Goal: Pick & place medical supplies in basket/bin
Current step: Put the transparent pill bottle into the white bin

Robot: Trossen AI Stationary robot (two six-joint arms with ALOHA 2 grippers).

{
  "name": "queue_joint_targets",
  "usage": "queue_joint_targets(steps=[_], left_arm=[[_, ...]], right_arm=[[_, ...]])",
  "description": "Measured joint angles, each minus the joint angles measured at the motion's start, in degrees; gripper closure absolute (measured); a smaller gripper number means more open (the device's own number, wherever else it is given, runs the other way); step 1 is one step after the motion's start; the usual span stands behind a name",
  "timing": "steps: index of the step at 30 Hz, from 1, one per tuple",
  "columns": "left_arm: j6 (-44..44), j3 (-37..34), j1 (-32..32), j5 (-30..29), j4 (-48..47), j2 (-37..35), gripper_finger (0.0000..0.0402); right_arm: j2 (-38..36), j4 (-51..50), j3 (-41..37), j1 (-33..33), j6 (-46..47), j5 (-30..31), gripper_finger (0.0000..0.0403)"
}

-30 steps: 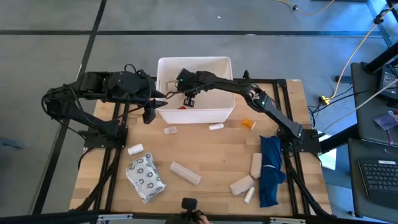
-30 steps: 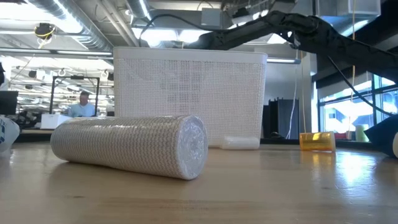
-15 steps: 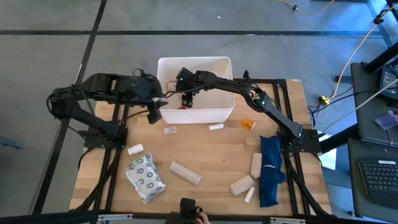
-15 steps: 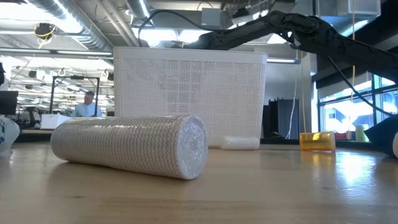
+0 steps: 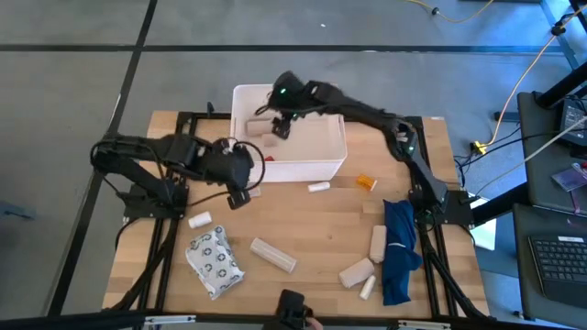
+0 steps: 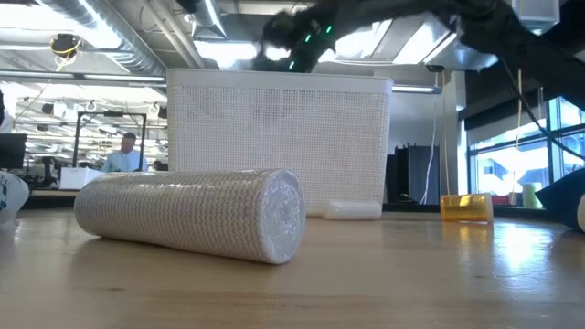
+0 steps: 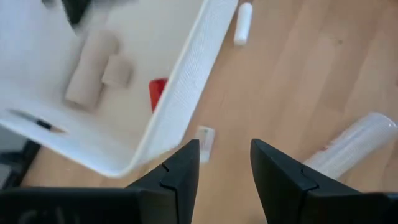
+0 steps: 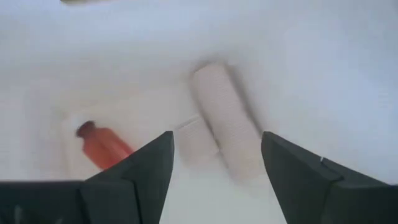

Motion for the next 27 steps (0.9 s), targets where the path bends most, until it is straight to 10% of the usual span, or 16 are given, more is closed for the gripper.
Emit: queue_joint_targets(steps=[9, 27], left_arm=[[-15.33, -13.87, -10.45, -15.89, 7.27, -4.36, 0.0265], [-14.27, -59.55, -9.63, -11.74, 55.48, -26.76, 0.0317]], right_arm=[[-16.03, -8.77, 0.00, -2.14, 0.15, -0.67, 0.0160], [-39.78, -24.32, 0.00, -0.43, 8.16, -1.00, 0.0160]])
